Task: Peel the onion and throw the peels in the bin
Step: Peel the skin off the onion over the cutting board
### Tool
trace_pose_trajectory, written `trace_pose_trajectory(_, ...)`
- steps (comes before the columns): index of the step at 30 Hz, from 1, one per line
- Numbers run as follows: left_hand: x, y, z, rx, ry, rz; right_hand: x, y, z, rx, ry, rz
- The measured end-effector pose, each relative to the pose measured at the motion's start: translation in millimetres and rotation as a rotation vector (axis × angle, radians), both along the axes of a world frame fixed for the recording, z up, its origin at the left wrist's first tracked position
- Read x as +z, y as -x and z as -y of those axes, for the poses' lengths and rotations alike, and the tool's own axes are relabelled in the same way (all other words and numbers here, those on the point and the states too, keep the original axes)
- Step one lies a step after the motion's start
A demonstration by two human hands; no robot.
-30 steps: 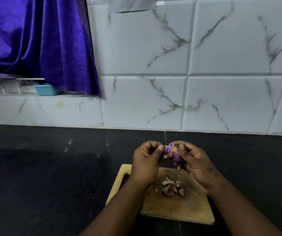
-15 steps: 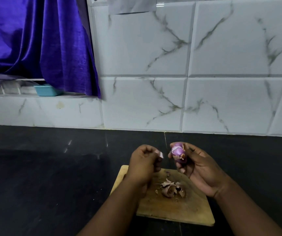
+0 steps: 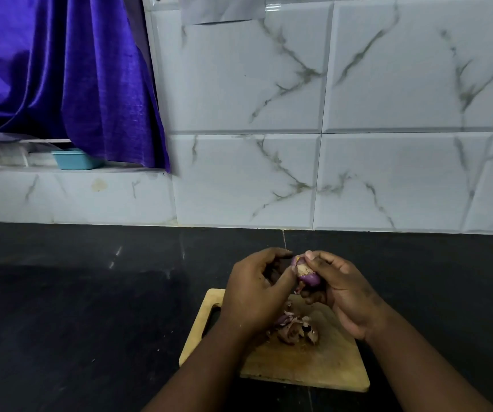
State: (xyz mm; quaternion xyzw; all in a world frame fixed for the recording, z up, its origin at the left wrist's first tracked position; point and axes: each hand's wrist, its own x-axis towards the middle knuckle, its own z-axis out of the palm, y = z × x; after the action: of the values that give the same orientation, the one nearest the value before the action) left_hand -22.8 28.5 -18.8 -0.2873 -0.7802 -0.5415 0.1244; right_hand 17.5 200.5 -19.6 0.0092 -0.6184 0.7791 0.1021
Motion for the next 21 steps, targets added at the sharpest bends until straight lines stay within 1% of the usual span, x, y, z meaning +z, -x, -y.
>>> trace_pose_trajectory(2, -0.7, -0.9, -1.2, -0.014, 0.007, -0.031, 0.0, -0.4, -0.4, -0.006, -0.029, -0.009)
trace_pose_trajectory(5, -1.8, -0.5, -1.6, 0.017, 0.025, -0.028, -0.2, -0.1, -0.8, -0.022, -0.072, -0.032)
trace_pose_trajectory(9, -0.6, -3.6, -3.9, 0.017, -0.014, -0.030, -0.5, -1.2, 0.0, -0.063, -0.117, -0.096)
trace_pose_trajectory(13, -0.9, -6.9, -6.3, 0.068, -0.020, -0.048, 2.6, -3.0, 3.0, -0.097, -0.188, -0.152)
trace_pose_trajectory(17, -0.6, -8.8, -6.3, 0.109, 0.024, -0.136, 2.2, -2.5, 3.0, -0.108, -0.196, -0.190)
trace_pose_trajectory(21, -1.3, -6.7, -6.8, 0.130, 0.093, -0.248, 0.8, -0.3, 1.1, -0.125, -0.188, -0.189)
